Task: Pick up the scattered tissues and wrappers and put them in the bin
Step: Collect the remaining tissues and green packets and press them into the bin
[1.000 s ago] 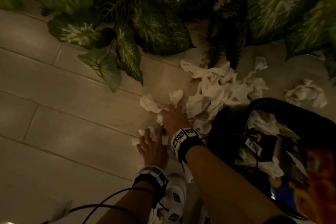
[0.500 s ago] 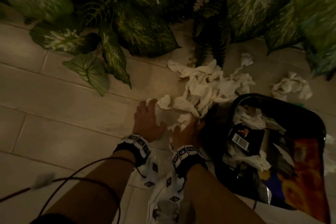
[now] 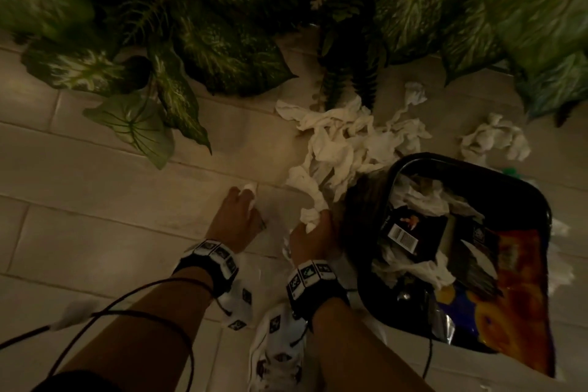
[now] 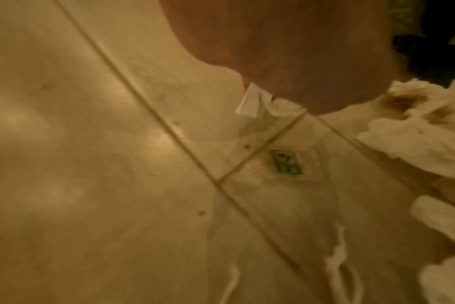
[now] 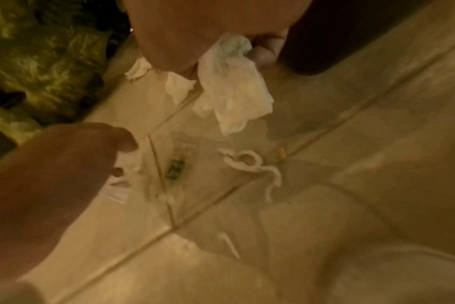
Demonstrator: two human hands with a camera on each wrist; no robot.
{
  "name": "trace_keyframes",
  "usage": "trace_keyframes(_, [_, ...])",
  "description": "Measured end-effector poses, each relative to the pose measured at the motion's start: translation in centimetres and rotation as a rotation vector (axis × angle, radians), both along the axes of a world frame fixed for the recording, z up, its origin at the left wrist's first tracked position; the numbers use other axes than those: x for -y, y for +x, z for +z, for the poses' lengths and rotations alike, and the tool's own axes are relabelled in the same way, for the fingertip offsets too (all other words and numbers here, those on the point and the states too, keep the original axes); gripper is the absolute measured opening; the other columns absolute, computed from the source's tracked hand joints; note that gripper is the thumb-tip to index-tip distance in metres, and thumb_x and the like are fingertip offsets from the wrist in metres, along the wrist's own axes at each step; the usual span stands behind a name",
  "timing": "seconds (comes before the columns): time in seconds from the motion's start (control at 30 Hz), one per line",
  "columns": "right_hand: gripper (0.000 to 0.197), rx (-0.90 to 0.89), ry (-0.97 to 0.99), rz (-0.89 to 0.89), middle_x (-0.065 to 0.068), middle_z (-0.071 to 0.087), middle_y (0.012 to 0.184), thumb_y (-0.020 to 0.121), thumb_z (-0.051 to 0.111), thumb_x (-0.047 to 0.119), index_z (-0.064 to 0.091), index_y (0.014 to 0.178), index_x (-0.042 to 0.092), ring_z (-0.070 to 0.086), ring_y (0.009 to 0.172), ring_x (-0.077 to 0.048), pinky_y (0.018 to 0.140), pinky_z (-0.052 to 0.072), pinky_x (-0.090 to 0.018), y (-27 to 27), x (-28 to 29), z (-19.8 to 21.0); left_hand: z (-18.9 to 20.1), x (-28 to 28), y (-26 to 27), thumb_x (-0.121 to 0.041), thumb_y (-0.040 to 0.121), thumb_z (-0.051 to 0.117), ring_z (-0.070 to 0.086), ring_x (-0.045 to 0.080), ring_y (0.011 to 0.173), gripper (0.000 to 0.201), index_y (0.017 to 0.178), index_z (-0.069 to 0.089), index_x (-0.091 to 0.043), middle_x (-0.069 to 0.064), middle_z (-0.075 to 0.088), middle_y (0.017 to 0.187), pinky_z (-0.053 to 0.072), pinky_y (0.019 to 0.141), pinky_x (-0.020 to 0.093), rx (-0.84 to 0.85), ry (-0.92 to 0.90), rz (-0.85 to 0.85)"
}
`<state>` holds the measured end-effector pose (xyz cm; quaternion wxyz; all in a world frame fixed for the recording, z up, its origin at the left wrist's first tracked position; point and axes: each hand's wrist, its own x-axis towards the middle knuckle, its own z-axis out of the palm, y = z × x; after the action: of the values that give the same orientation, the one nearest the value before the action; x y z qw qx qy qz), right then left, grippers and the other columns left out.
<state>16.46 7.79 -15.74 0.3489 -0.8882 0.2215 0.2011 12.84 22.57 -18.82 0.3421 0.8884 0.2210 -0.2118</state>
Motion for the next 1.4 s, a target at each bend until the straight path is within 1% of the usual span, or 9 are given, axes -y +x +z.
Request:
trace_keyframes(0.27, [0.09, -0.4, -0.007, 0.323, -0.019, 0.028, 0.145, 0.082, 0.066, 0.018, 0.006, 0.148, 0.032, 0.038, 0.129, -0.036, 0.101, 0.038, -0.041, -5.9, 2.2, -1.6, -0.8, 1.3, -5.4, -0.049, 0.074, 0.068, 0.046, 0.04, 0.116, 0.073, 0.129, 0.037, -0.014, 0.018, 0.04, 0.13, 0.046, 0.093, 0.05, -0.173, 0.063, -0.03])
trace_keyframes(0.43, [0.045, -0.376, -0.044, 0.534, -0.018, 0.041, 0.134, 0.086, 0.057, 0.015, 0.048, 0.129, 0.017, 0.044, 0.121, -0.035, 0.1, 0.037, -0.037, -5.4, 1.8, -3.2, -1.2, 3.0, -3.2, -0.037, 0.089, 0.055, 0.047, 0.041, 0.112, 0.046, 0.126, 0.04, -0.014, 0.018, 0.041, 0.13, 0.044, 0.091, 0.049, -0.185, 0.105, -0.067])
trace_keyframes(0.57, [0.04, -0.362, 0.015, 0.502, -0.017, 0.046, 0.129, 0.083, 0.055, 0.01, 0.051, 0.124, 0.01, 0.047, 0.116, -0.032, 0.094, 0.039, -0.033, -4.0, 1.4, -1.2, -0.6, 4.1, -2.5, -0.016, 0.094, 0.04, 0.044, 0.04, 0.116, 0.033, 0.127, 0.04, -0.012, 0.018, 0.035, 0.136, 0.044, 0.09, 0.048, -0.288, 0.071, -0.153])
trace_keyframes(0.7, [0.038, -0.312, 0.113, 0.416, -0.019, 0.046, 0.129, 0.083, 0.054, 0.016, 0.052, 0.12, 0.008, 0.048, 0.117, -0.032, 0.093, 0.041, -0.033, -3.6, 0.7, 3.7, 2.2, 4.3, -2.3, -0.012, 0.092, 0.043, 0.051, 0.042, 0.104, 0.031, 0.12, 0.051, -0.003, 0.025, 0.044, 0.121, 0.043, 0.084, 0.043, -0.264, -0.017, 0.088])
trace_keyframes(0.9, [0.012, -0.087, 0.257, 0.479, -0.004, 0.056, 0.089, 0.079, 0.052, 0.031, 0.05, 0.081, 0.019, 0.054, 0.079, -0.02, 0.061, 0.031, -0.019, -2.2, 3.6, 16.8, 14.2, 6.3, -0.1, -0.016, 0.085, 0.05, 0.052, 0.027, 0.077, 0.018, 0.088, 0.06, -0.001, 0.011, 0.049, 0.084, 0.041, 0.071, 0.032, 0.203, -0.16, 0.405])
trace_keyframes(1.1, [0.023, 0.198, 0.194, 0.165, 0.012, 0.056, 0.075, 0.073, 0.073, 0.023, 0.055, 0.083, 0.033, 0.054, 0.068, 0.003, 0.059, 0.039, -0.005, 3.3, 12.8, 27.5, 25.4, 12.3, 5.4, -0.023, 0.084, 0.05, 0.044, 0.011, 0.074, 0.015, 0.083, 0.056, -0.009, 0.001, 0.05, 0.082, 0.031, 0.063, 0.017, 0.387, -0.241, 0.249])
trace_keyframes(1.2, [0.034, 0.149, 0.133, 0.057, 0.005, 0.062, 0.09, 0.073, 0.076, 0.027, 0.058, 0.101, 0.025, 0.061, 0.085, -0.012, 0.068, 0.047, -0.019, 6.8, 16.9, 27.6, 26.6, 16.9, 8.3, -0.033, 0.085, 0.046, 0.048, 0.017, 0.087, 0.026, 0.091, 0.057, -0.01, 0.009, 0.054, 0.092, 0.035, 0.074, 0.015, 0.329, -0.334, 0.079])
trace_keyframes(1.3, [0.052, -0.003, 0.094, -0.009, -0.003, 0.058, 0.104, 0.073, 0.077, 0.03, 0.053, 0.116, 0.016, 0.059, 0.099, -0.024, 0.069, 0.045, -0.025, 9.7, 18.9, 24.8, 24.9, 20.0, 10.4, -0.032, 0.086, 0.051, 0.049, 0.03, 0.115, 0.044, 0.123, 0.053, -0.009, 0.014, 0.051, 0.123, 0.042, 0.096, 0.032, 0.066, -0.349, -0.013])
trace_keyframes(1.4, [0.089, -0.201, 0.042, 0.156, -0.012, 0.036, 0.146, 0.073, 0.075, 0.038, 0.026, 0.144, 0.016, 0.037, 0.133, -0.03, 0.099, 0.04, -0.039, 11.4, 20.1, 22.8, 23.8, 20.7, 11.5, -0.041, 0.079, 0.05, 0.036, 0.032, 0.133, 0.064, 0.14, 0.032, -0.031, 0.008, 0.039, 0.144, 0.04, 0.107, 0.044, -0.149, -0.287, -0.122])
